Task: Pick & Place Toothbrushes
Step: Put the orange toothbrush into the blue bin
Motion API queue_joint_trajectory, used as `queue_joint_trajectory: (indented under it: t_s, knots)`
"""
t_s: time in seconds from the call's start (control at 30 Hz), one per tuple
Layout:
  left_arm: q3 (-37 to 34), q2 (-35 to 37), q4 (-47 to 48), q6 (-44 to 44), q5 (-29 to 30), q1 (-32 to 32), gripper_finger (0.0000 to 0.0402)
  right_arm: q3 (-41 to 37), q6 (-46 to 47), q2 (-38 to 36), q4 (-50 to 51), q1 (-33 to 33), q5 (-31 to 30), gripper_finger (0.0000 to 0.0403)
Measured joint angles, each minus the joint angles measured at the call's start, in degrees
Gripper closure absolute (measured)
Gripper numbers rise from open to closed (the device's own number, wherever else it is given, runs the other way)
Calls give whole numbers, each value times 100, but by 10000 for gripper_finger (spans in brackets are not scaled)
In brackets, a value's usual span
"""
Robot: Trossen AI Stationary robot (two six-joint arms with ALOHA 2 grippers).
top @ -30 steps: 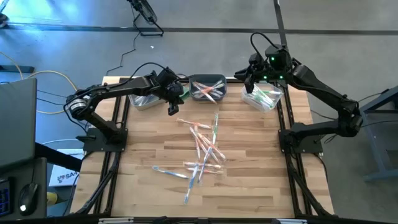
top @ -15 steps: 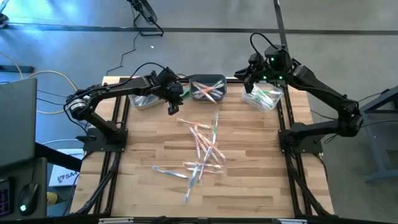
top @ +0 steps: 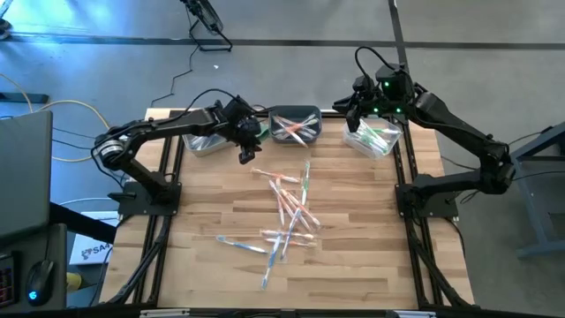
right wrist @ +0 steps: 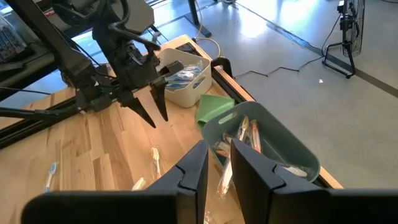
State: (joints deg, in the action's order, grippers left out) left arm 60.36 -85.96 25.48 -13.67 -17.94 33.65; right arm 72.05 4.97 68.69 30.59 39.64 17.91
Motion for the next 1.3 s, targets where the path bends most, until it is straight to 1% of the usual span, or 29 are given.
queue_joint_trajectory:
  t_s: [0.2, 0.43, 0.57, 0.67, 1.3]
  knots:
    - [-4, -229, 10, 2, -98, -75, 279, 0, 0, 0, 2, 0, 0, 341]
    - [-7, -495, 3, -307, -77, -532, 279, 0, -7, 2, 2, 0, 0, 341]
    - [-7, -621, 5, -411, 315, -776, 279, 0, -9, 2, 2, 0, 0, 341]
    - [-4, -703, 3, -411, 484, -870, 279, 0, -11, 2, 4, 0, 0, 341]
    - [-3, -754, 150, -387, 493, -855, 279, 0, -24, 2, 7, 0, 0, 341]
